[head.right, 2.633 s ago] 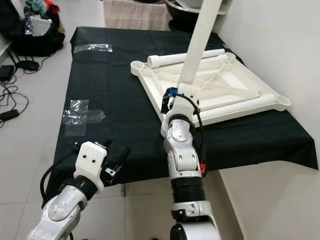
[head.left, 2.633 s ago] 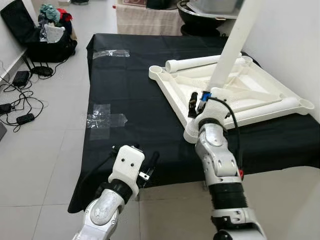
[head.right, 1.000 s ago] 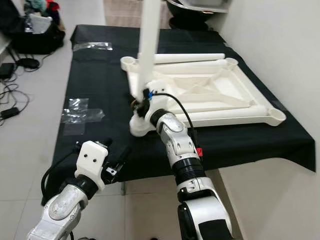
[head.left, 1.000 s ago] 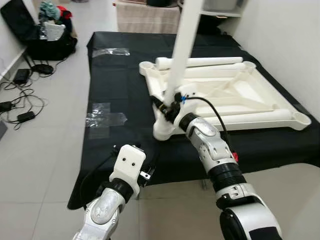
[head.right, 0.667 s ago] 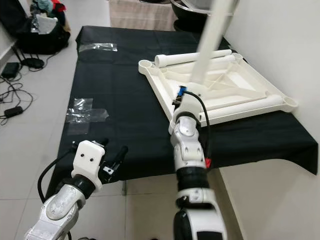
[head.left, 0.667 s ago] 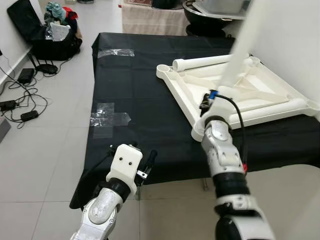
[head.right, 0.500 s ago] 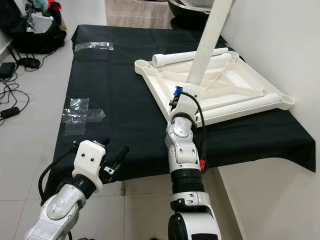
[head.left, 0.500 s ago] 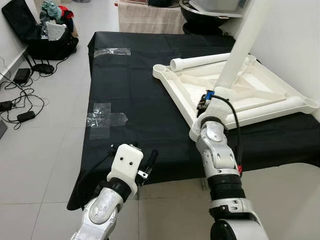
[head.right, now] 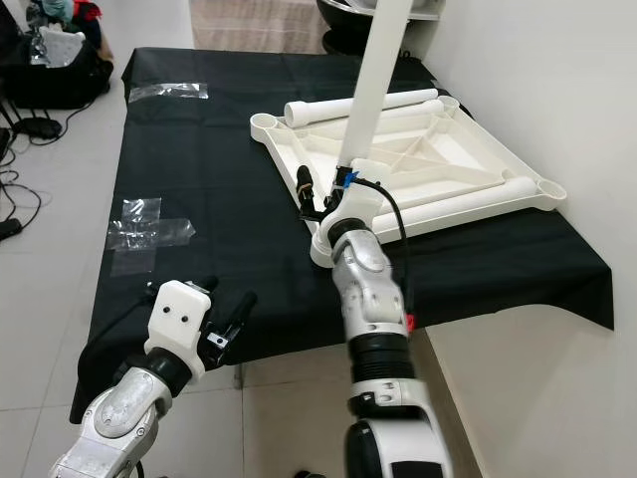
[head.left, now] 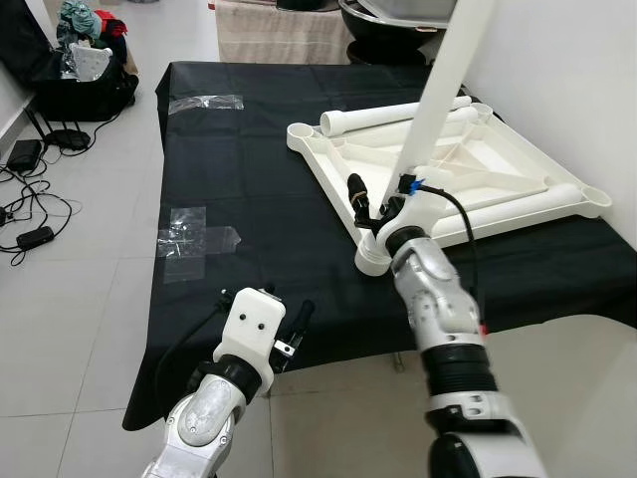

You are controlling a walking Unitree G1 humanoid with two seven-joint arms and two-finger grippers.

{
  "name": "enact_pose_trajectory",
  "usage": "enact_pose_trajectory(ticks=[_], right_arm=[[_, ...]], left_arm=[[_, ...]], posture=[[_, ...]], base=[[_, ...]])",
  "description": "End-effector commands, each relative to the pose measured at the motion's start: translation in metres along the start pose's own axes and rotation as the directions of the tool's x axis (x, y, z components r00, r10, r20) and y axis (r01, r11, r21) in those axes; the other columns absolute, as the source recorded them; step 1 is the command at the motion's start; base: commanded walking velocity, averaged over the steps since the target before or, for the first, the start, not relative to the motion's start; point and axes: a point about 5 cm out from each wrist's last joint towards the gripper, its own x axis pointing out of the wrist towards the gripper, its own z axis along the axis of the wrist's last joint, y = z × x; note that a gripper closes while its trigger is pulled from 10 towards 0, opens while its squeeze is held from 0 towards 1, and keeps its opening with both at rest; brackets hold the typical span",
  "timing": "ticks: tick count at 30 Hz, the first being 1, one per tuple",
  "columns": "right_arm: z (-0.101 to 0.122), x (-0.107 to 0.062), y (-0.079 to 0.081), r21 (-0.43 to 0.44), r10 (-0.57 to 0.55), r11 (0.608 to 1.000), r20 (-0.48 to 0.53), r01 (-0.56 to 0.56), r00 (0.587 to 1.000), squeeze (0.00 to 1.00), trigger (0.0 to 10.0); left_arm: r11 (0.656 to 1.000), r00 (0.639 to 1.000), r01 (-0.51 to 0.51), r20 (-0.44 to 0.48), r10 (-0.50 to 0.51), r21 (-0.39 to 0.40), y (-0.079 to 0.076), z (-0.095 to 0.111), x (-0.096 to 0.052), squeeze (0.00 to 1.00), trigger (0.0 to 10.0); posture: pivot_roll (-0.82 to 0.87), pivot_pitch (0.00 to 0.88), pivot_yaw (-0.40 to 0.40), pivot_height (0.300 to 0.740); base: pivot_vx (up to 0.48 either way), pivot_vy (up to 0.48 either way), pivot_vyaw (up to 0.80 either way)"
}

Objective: Building children table

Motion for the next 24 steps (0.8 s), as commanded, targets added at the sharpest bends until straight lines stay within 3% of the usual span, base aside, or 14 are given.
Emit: enact_pose_trajectory(ticks=[1, 4, 5, 6, 7, 8, 12, 14, 19, 20, 22, 24], right_arm=[[-0.01, -0.008, 0.019, 0.032, 0.31, 0.951, -0.074, -0.308, 0.948, 0.0, 10.0], [-0.011, -0.012, 0.019, 0.028, 0.373, 0.928, -0.098, -0.372, 0.923, 0.0, 10.0], [-0.011, -0.015, 0.02, 0.033, 0.452, 0.892, -0.121, -0.452, 0.884, 0.0, 10.0], [-0.011, -0.015, 0.02, 0.033, 0.452, 0.892, -0.121, -0.452, 0.884, 0.0, 10.0], [-0.01, -0.012, 0.024, 0.006, 0.516, 0.854, -0.145, -0.521, 0.844, 0.0, 10.0], [-0.01, -0.009, 0.025, -0.005, 0.523, 0.849, -0.147, -0.529, 0.84, 0.0, 10.0], [-0.007, 0.0, 0.029, -0.028, 0.492, 0.867, -0.123, -0.498, 0.862, 0.0, 10.0], [-0.007, 0.011, 0.039, -0.06, 0.465, 0.879, -0.109, -0.472, 0.879, 0.0, 10.0], [-0.01, 0.017, 0.046, -0.097, 0.44, 0.888, -0.105, -0.45, 0.892, 0.0, 10.0], [-0.011, 0.018, 0.048, -0.105, 0.427, 0.894, -0.096, -0.436, 0.899, 0.0, 0.0], [-0.012, 0.019, 0.049, -0.108, 0.42, 0.897, -0.089, -0.428, 0.903, 0.0, 0.0], [-0.012, 0.023, 0.044, -0.132, 0.314, 0.938, -0.064, -0.32, 0.947, 0.0, 0.0]], left_arm=[[1.0, 1.0, 0.006, -0.002, -0.006, -0.005, -0.002, -0.002, -0.001, 0.0, 10.0], [1.0, 1.0, 0.007, -0.002, -0.007, -0.005, -0.003, -0.002, -0.001, 0.0, 10.0], [1.0, 1.0, 0.007, -0.002, -0.007, -0.005, -0.003, -0.002, -0.001, 0.0, 10.0], [1.0, 1.0, 0.007, -0.002, -0.007, -0.005, -0.003, -0.002, -0.001, 0.0, 10.0], [1.0, 1.0, 0.006, -0.002, -0.006, -0.006, -0.003, -0.002, -0.001, 0.0, 10.0], [1.0, 1.0, 0.005, -0.002, -0.005, -0.006, -0.003, -0.002, -0.001, 0.0, 10.0], [1.0, 1.0, 0.005, -0.002, -0.005, -0.005, -0.004, -0.002, -0.002, 0.0, 10.0], [1.0, 1.0, 0.007, -0.003, -0.007, -0.006, -0.004, -0.002, -0.002, 0.0, 10.0], [1.0, 1.0, 0.01, -0.003, -0.01, -0.007, -0.004, -0.002, -0.002, 0.0, 10.0], [1.0, 1.0, 0.01, -0.003, -0.01, -0.007, -0.004, -0.002, -0.002, 0.0, 10.0], [1.0, 1.0, 0.011, -0.003, -0.011, -0.006, -0.004, -0.002, -0.002, 0.0, 10.0], [1.0, 1.0, 0.008, -0.003, -0.008, -0.006, -0.004, -0.002, -0.002, 0.0, 10.0]], posture=[[0.07, 0.154, -0.129, 0.74], [0.07, 0.154, -0.129, 0.74], [0.07, 0.152, -0.133, 0.74], [0.07, 0.152, -0.133, 0.74], [0.07, 0.152, -0.134, 0.74], [0.07, 0.152, -0.134, 0.74], [0.08, 0.151, -0.136, 0.74], [0.08, 0.151, -0.134, 0.74], [0.08, 0.153, -0.132, 0.74], [0.08, 0.154, -0.135, 0.74], [0.08, 0.154, -0.135, 0.74], [0.08, 0.158, -0.135, 0.74]], base=[[0.0, 0.0, 0.0], [0.0, 0.0, 0.0], [0.0, 0.0, 0.0], [0.0, 0.0, 0.0], [0.0, 0.0, 0.0], [0.0, 0.0, 0.0], [0.0, 0.0, 0.0], [0.0, 0.0, 0.0], [0.0, 0.0, 0.0], [0.0, 0.0, 0.0], [0.0, 0.0, 0.0], [0.0, 0.0, 0.0]])
